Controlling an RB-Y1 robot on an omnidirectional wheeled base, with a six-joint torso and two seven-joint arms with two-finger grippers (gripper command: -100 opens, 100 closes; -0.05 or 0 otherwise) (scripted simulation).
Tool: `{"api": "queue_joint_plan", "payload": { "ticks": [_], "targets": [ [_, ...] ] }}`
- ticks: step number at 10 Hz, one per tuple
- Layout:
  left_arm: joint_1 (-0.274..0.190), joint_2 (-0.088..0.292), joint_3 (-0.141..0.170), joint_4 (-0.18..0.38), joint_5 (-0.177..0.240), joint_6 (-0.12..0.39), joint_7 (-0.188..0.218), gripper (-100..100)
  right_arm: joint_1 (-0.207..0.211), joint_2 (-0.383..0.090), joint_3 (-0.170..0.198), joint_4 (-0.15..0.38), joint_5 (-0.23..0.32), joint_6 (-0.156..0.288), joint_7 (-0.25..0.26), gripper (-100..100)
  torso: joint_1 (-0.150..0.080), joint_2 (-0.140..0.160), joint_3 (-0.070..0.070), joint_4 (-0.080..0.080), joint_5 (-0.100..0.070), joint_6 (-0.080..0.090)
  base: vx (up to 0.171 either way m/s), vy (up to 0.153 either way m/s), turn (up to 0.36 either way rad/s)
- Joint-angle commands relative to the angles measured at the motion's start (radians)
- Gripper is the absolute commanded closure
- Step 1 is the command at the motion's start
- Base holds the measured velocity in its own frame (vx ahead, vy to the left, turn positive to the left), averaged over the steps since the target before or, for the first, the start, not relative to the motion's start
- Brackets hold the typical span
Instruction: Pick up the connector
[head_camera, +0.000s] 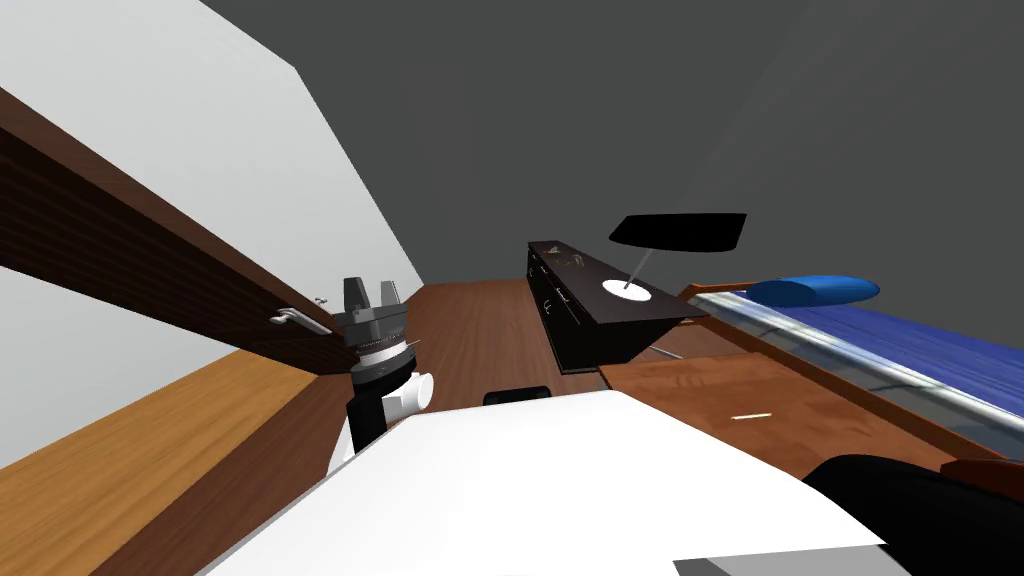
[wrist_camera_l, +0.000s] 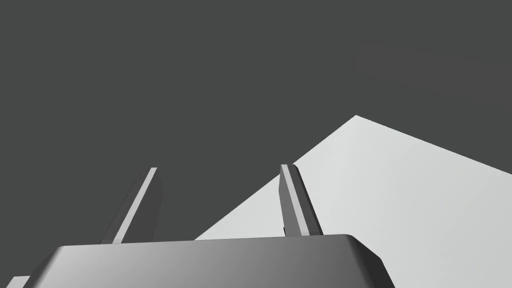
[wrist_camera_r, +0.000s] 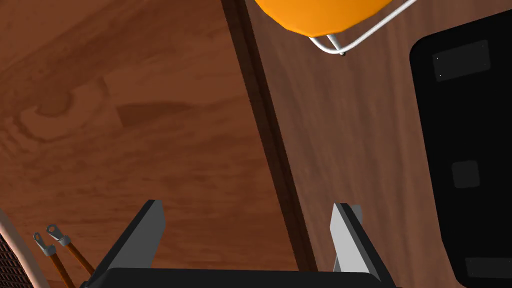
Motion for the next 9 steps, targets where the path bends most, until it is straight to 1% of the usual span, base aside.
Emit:
{"api": "queue_joint_plan", "payload": {
  "ticks": [1,3,5,6,7,8,9],
  "targets": [
    [0.000,0.000,0.000,0.000,0.000,0.000,0.000,0,-0.002,-0.028,0.016,0.023,-0.007,0.026,0.013,-100,0.000,0.000,0.000,0.000,0.000,0.000,0.156,-0.153,0.289],
    [0.000,0.000,0.000,0.000,0.000,0.000,0.000,0,-0.013,-0.041,0.027,0.053,-0.005,0.045,0.022,-100,-0.002,0.000,0.000,0.000,0.000,0.000,0.146,-0.197,0.263],
    [0.000,0.000,0.000,0.000,0.000,0.000,0.000,0,-0.027,-0.050,0.032,0.079,-0.002,0.060,0.029,-100,-0.002,0.002,0.001,0.000,-0.001,0.001,0.108,-0.195,0.181],
    [0.000,0.000,0.000,0.000,0.000,0.000,0.000,0,-0.021,-0.052,0.031,0.057,-0.008,0.063,0.028,-100,-0.002,0.003,0.002,0.001,-0.001,0.000,0.034,-0.100,0.055],
    [0.000,0.000,0.000,0.000,0.000,0.000,0.000,0,-0.022,-0.053,0.030,0.057,-0.008,0.067,0.029,0,0.005,0.006,0.004,0.001,0.000,0.002,0.008,-0.020,0.000],
    [0.000,0.000,0.000,0.000,0.000,0.000,0.000,0,-0.046,-0.031,0.033,0.090,-0.003,0.057,0.032,-100,0.010,0.009,0.005,0.002,0.002,0.002,-0.027,-0.021,0.028],
    [0.000,0.000,0.000,0.000,0.000,0.000,0.000,0,-0.061,-0.016,0.035,0.111,0.000,0.051,0.035,-100,0.011,0.011,0.006,0.003,0.002,0.002,-0.065,-0.022,0.032]
  ]
}}
